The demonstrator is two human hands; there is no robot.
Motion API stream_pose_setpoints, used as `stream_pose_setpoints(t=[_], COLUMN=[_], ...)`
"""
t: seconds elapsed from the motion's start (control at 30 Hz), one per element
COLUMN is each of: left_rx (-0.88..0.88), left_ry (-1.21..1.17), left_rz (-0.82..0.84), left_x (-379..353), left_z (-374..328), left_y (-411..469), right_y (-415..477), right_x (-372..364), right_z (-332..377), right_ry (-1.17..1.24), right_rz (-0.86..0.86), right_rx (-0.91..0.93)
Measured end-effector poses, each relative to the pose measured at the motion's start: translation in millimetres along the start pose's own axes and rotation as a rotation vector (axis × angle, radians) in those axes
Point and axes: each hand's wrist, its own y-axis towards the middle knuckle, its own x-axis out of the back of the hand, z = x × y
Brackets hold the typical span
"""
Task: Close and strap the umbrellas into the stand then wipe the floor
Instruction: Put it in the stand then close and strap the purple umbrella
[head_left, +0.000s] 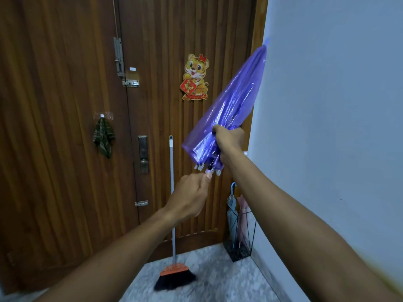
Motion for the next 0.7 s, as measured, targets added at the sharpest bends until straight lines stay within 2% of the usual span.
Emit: stream_pose_setpoints(t=[0.07,0.2,0.23,0.3,0.4,0.47,0.53,0.63,0.7], left_rx=[0.009,0.134,0.166,0.251,0.462,0.562,0.664,0.736,0.736], left_ry=[0.152,0.204,0.151,-0.036,-0.515,-0.769,-0.894,-0.942,-0.952], left_rz=[-0.026,-0.367,-0.39,-0.327,-0.175,-0.216,-0.308,-0.446,-0.491], left_x=[6.7,31.6,38.1,44.8,46.8,47.1,46.5,46.0,48.5], left_z=[-2.6,-7.7,-10.8,-14.0,-28.5,-31.4,-19.5,8.1,20.3], left_y=[-0.7,18.4,25.5,43.4,70.1,82.8,89.2,83.7,78.1], right_y=[2.9,-1.8,-7.8,-20.5,-45.7,-60.2,-66.8,-64.3,-60.3], right_x=[2.0,6.9,6.6,4.6,1.2,-1.6,0.0,14.6,27.3], right_z=[-6.6,-17.7,-18.8,-23.3,-29.7,-35.3,-37.2,-21.9,-8.3], right_ry=[-0.057,-0.243,-0.293,-0.374,-0.484,-0.603,-0.683,-0.765,-0.799], right_rz=[-0.007,0.042,0.061,0.118,0.238,0.363,0.505,0.787,0.827], right_rx=[0.028,0.069,0.091,0.158,0.295,0.373,0.404,0.334,0.364])
